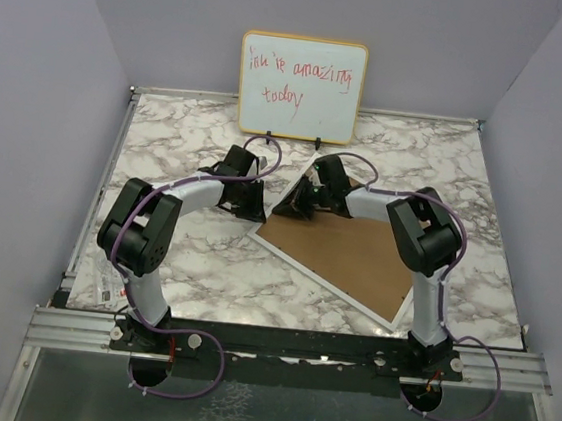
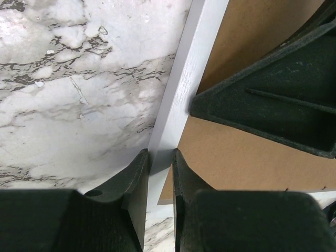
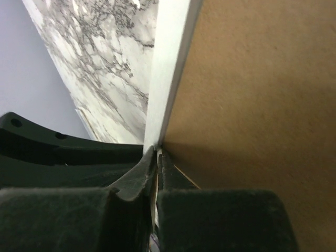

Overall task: Put the photo into the frame
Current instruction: Adjust the photo frame at the center of the board.

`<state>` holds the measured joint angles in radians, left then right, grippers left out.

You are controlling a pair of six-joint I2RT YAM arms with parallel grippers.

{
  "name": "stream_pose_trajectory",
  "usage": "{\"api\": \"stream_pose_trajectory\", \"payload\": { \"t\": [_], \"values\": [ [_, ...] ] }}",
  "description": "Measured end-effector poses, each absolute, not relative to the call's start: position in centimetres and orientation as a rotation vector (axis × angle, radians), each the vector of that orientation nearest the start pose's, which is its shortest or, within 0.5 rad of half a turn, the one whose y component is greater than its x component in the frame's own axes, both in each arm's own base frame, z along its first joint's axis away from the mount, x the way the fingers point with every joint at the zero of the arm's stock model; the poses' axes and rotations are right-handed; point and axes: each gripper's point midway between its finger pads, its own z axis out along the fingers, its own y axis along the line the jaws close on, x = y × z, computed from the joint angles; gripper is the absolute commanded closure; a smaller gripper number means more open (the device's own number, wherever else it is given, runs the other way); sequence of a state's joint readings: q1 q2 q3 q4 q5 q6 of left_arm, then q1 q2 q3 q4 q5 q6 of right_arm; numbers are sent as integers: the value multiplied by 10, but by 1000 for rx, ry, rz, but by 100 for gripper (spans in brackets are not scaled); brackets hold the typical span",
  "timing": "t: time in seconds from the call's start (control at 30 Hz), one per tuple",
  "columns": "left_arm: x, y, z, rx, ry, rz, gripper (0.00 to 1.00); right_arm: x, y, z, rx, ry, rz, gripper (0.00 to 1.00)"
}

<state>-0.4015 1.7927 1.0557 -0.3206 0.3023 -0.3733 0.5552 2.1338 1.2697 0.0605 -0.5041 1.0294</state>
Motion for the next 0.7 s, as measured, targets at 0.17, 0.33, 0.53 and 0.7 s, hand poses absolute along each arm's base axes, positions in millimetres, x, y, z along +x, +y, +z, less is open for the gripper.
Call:
{"api": "stream_pose_trajectory", "payload": {
  "t": [0.17,0.33,0.53,0.7],
  "values": [
    [326,-211,25,147,2706,-649,88,351,354,22,339,2668,1237,96],
    [326,-211,26,148,2707,-649,82,347,349,24,310,2657,1229,95],
    [327,-212,28,174,2715,-635,48,352,328,34,313,2634,1134,91],
    [329,-214,37,181,2734,-638,31,394,312,65,354,2541,1104,84]
  ]
}}
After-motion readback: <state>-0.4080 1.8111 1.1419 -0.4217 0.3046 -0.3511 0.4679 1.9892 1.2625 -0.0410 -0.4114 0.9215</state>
